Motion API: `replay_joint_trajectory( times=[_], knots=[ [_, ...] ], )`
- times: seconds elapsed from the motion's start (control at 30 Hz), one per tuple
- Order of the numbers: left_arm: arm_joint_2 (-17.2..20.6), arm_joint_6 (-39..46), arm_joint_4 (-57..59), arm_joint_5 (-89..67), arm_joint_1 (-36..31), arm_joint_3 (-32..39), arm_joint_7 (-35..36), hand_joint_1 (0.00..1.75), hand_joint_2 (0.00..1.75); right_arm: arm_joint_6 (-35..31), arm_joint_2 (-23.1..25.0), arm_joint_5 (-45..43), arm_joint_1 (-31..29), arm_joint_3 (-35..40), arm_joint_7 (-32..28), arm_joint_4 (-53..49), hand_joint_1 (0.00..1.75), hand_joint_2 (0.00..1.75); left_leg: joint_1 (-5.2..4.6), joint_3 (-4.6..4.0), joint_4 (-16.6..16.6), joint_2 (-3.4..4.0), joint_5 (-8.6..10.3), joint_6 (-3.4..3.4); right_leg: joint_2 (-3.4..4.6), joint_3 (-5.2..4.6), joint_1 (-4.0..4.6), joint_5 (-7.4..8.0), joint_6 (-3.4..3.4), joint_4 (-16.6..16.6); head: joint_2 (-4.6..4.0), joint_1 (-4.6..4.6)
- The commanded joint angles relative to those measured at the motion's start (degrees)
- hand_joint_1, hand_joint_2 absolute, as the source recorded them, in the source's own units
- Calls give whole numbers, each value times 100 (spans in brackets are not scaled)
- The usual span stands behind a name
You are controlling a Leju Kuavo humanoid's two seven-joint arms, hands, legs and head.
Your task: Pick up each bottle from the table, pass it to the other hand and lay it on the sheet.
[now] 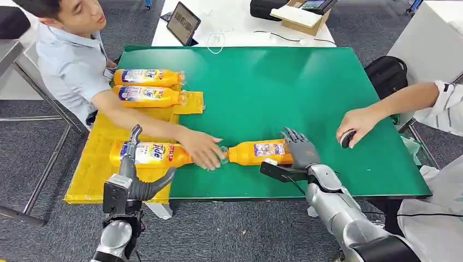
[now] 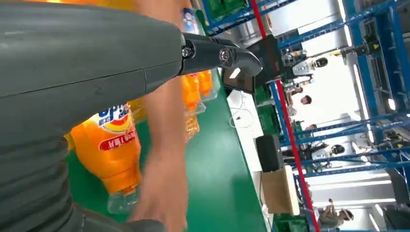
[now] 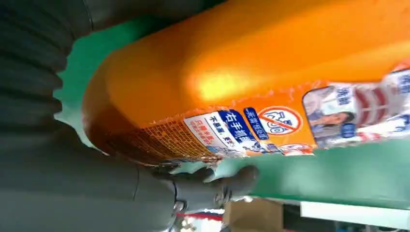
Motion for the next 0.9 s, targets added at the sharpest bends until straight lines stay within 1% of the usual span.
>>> replay_joint_trajectory(
  times=[0.03, 0.07, 0.1, 0.13, 0.2, 0.23, 0.27, 0.33, 0.37, 0.4, 0.43, 0.5, 0.57, 0.6, 0.67, 0.7, 0.8, 0.83, 0.9],
  knots=[
    [188, -108, 446, 28, -275, -124, 28, 0, 175, 379, 49, -161, -92, -45, -245, 575, 166, 175, 8, 28, -5, -6, -6, -9, -5, 30, 8, -7, -13, -6, 0, -2],
    [210, -126, 447, 25, -284, -119, 27, 0, 175, 558, 32, -198, -97, -33, -287, 582, 159, 175, 6, 21, -5, -9, -3, -7, -8, 24, 6, -5, -10, -6, 0, 0],
    [219, -132, 447, 23, -284, -119, 27, 0, 175, 579, 24, -191, -99, -19, -285, 586, 155, 175, 8, 28, -6, -12, -4, -9, -12, 33, 8, -8, -13, -7, 0, 0],
    [252, -168, 439, 36, -282, -109, 27, 0, 175, 618, 4, -179, -90, 9, -282, 595, 147, 175, 6, 23, -6, -8, -3, -7, -7, 27, 7, -5, -9, -7, 0, 0],
    [274, -221, 407, 99, -275, -70, 30, 0, 175, 659, -13, -195, -75, 11, -269, 603, 148, 175, 10, 41, -7, -9, -9, -12, -8, 45, 11, -11, -17, -8, 0, 0],
    [278, -247, 385, 127, -268, -49, 30, 0, 175, 711, -19, -204, -75, 26, -277, 616, 150, 175, 8, 33, -7, -9, -5, -8, -9, 37, 9, -7, -11, -9, 0, -2],
    [281, -246, 368, 133, -267, -30, 26, 0, 175, 778, -23, -230, -73, 21, -297, 627, 155, 175, 10, 39, -6, -9, -8, -10, -9, 42, 11, -10, -14, -8, 0, 0],
    [280, -245, 335, 146, -253, -1, 19, 0, 175, 811, -20, -294, -61, -16, -337, 612, 161, 175, 10, 38, -7, -10, -5, -8, -11, 43, 10, -8, -12, -10, 0, 0],
    [270, -263, 302, 169, -227, 24, 6, 0, 175, 862, -3, -415, -41, -84, -404, 586, 161, 175, 12, 48, -9, -13, -8, -12, -14, 54, 13, -12, -17, -12, 0, -2],
    [269, -291, 282, 204, -209, 35, 0, 0, 175, 897, 11, -496, -28, -137, -446, 569, 161, 175, 8, 39, -8, -9, -4, -8, -10, 43, 9, -7, -12, -10, 0, 0],
    [271, -341, 244, 262, -165, 64, 0, 0, 175, 958, 41, -634, 7, -211, -531, 528, 154, 175, 9, 36, -6, -7, -5, -7, -9, 41, 10, -7, -11, -9, 0, 0],
    [269, -361, 224, 295, -123, 105, 5, 0, 175, 1021, 95, -821, 59, -309, -648, 470, 154, 175, 11, 40, -8, -4, -6, -8, -5, 44, 11, -7, -12, -11, 0, 0],
    [239, -365, 201, 335, -72, 185, 8, 0, 175, 1122, 186, -1152, 160, -477, -856, 345, 143, 175, 11, 41, -7, -2, -6, -9, -3, 46, 12, -6, -12, -11, 0, 0],
    [232, -367, 197, 352, -58, 208, 8, 0, 175, 1139, 221, -1230, 193, -510, -898, 317, 145, 175, 14, 51, -7, 1, -11, -12, 1, 55, 15, -10, -17, -12, 0, 0],
    [226, -372, 194, 367, -51, 226, 7, 0, 175, 1148, 252, -1300, 222, -541, -932, 287, 143, 175, 11, 43, -8, 0, -6, -8, 0, 47, 13, -4, -10, -11, 0, 2],
    [226, -373, 195, 369, -48, 228, 7, 0, 175, 1140, 270, -1307, 232, -541, -933, 282, 143, 175, 14, 55, -11, 2, -9, -12, 3, 57, 16, -6, -15, -15, 0, 0],
    [140, -444, 154, 595, -11, 341, 14, 0, 175, 1302, 454, -2019, 402, -901, -1340, 17, 155, 175, 14, 56, -9, 12, -9, -13, 5, 52, 16, -4, -13, -10, 0, 0],
    [121, -468, 133, 669, 8, 361, 11, 0, 175, 1293, 506, -2218, 462, -1002, -1477, -84, 164, 175, 17, 60, -7, 14, -12, -15, 6, 56, 19, -6, -16, -10, 0, -2],
    [107, -509, 71, 763, 58, 359, 23, 0, 175, 1257, 633, -2633, 612, -1189, -1690, -379, 164, 175, 20, 63, -7, 17, -11, -15, 8, 58, 21, -5, -16, -9, 0, 2]
  ],
)
